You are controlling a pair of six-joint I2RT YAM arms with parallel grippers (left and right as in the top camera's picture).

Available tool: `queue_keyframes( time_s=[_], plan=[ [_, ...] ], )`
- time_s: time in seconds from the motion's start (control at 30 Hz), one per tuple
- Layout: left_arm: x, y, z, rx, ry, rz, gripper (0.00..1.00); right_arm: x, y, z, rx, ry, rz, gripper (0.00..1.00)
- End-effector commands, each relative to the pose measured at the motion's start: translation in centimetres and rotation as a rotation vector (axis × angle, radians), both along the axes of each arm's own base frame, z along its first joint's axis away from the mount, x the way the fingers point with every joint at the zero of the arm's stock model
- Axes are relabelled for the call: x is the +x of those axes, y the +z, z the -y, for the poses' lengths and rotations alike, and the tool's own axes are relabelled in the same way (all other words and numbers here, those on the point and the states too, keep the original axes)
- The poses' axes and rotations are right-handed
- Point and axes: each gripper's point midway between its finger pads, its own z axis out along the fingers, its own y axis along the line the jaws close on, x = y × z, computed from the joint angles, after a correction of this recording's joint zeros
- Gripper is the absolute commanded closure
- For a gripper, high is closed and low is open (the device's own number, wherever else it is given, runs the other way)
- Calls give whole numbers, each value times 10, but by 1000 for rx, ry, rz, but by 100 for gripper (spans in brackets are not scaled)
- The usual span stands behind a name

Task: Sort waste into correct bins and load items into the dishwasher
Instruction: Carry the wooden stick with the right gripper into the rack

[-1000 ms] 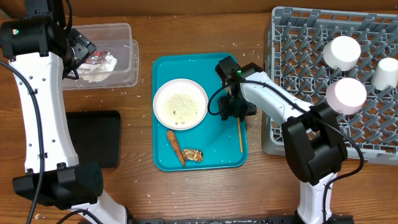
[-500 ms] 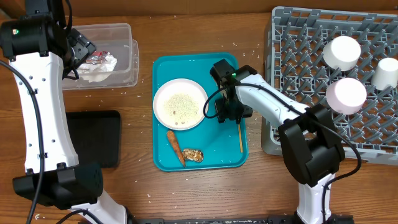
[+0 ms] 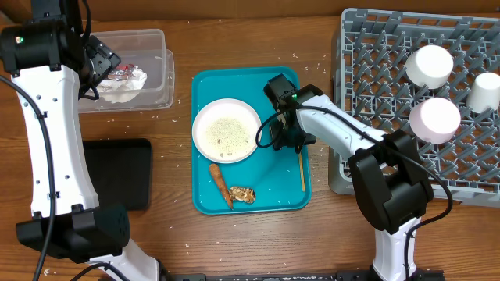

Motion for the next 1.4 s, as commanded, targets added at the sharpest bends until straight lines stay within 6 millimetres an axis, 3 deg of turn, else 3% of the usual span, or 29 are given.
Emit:
queue_keyframes(
  time_s=[0.0,0.17,0.27,0.3,0.37,0.43,0.53,0.57,0.67,0.77,0.8,0.83,0.93,1.03,1.17,1.37],
  plan=[
    [-1,1,-4,12,21,1,0,-1,-13,6,-32,-13,-18,38],
    [-1,1,-4,12,20,1,0,-8,-23,8,-47,-15,-58,42],
    [-1,1,-4,12,20,1,0,-10,-23,9,-50,-19,-65,67],
    [-1,1,-4,12,21,1,0,-10,-23,9,-50,-20,-65,69],
    [-1,1,-4,12,20,1,0,-8,-20,8,-47,-46,-62,89],
    [-1,1,-4,12,20,1,0,-6,-16,7,-44,-46,-57,96],
    [-1,1,-3,11,19,1,0,5,6,3,-34,-50,-39,96],
    [-1,1,-3,12,19,1,0,10,15,2,-27,-54,-29,96],
    [-1,1,-3,12,20,1,0,43,77,6,28,-98,70,96],
    [-1,1,-3,12,20,1,0,75,132,30,62,-161,196,96],
    [-1,1,-3,12,19,1,0,93,157,50,60,-200,275,96],
    [-1,1,-3,12,19,1,0,99,167,60,58,-214,307,96],
    [-1,1,-3,12,20,1,0,135,214,124,76,-305,454,96],
    [-1,1,-3,12,20,1,0,153,217,165,113,-247,490,96],
    [-1,1,-3,11,20,1,0,161,204,197,125,-301,486,96],
    [-1,1,-3,12,20,1,0,177,172,193,181,-251,453,96]
  ],
)
